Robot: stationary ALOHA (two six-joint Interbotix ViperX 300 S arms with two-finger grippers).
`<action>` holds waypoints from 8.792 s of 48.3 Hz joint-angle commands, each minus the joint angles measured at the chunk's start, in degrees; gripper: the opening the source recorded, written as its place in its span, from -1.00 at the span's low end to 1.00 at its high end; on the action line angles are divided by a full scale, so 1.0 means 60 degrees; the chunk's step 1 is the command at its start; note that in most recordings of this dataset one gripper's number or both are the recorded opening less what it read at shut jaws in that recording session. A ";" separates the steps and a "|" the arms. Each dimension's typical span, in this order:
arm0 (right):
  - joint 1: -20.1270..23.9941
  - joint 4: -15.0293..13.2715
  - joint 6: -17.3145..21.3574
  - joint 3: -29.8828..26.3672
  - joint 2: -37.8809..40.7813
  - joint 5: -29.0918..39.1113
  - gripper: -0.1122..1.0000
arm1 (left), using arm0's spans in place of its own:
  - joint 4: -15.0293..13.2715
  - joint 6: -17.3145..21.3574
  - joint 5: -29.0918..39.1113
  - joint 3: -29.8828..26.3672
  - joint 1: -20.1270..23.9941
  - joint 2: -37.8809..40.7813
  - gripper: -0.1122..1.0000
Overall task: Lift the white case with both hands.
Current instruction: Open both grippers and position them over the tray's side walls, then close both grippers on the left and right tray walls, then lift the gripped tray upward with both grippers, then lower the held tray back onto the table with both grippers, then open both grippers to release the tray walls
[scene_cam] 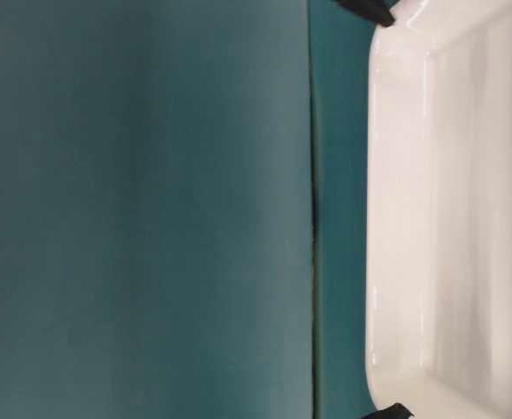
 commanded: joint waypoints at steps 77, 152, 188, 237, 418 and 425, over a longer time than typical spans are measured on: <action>-0.0820 0.0498 -0.0117 -0.1362 -0.2622 0.4570 -0.57 | 0.0029 -0.0864 0.4937 -0.1714 -0.0308 -0.2725 -0.66; -0.1816 -0.0176 -0.0029 -0.4468 -0.6079 0.8569 -0.59 | 0.0029 -0.1318 0.8042 -0.4849 -0.0410 -0.5522 -0.69; -0.2534 -0.0205 -0.0029 -0.5830 -0.6416 0.9683 -0.59 | 0.0073 -0.1465 0.9199 -0.6899 -0.0264 -0.5479 -0.69; -0.2563 -0.0220 -0.0132 -0.6123 -0.6255 0.9976 -0.59 | 0.0073 -0.1450 0.9199 -0.7017 -0.0220 -0.5288 -0.70; -0.1025 0.0220 -0.1685 -0.0923 0.0015 0.5332 -0.52 | 0.0088 -0.1436 0.5859 -0.0952 0.0059 -0.0249 -0.72; -0.1025 0.0220 -0.1670 -0.0938 -0.0117 0.5376 -0.01 | 0.0117 -0.1421 0.5771 -0.0967 0.0073 -0.0234 -0.59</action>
